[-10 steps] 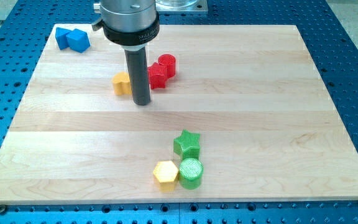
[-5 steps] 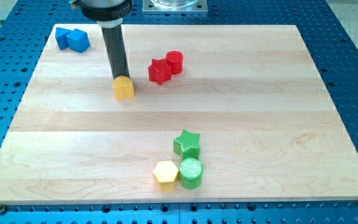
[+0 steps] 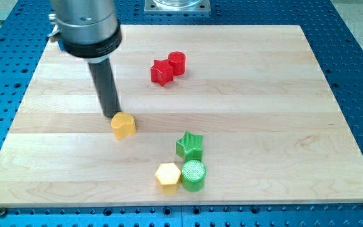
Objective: Push the yellow heart above the yellow hexagon
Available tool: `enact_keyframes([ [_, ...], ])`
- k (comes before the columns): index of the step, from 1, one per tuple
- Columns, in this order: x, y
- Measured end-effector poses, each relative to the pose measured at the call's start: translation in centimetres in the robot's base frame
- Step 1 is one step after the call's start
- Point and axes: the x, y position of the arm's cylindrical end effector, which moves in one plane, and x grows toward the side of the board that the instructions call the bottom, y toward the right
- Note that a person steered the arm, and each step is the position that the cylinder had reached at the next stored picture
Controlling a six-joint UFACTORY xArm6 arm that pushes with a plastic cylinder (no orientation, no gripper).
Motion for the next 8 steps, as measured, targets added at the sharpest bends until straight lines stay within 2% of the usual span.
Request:
enact_keyframes([
  [1,2.6,2.1],
  [3,3.5,10.5],
  [8,5.2,12.2],
])
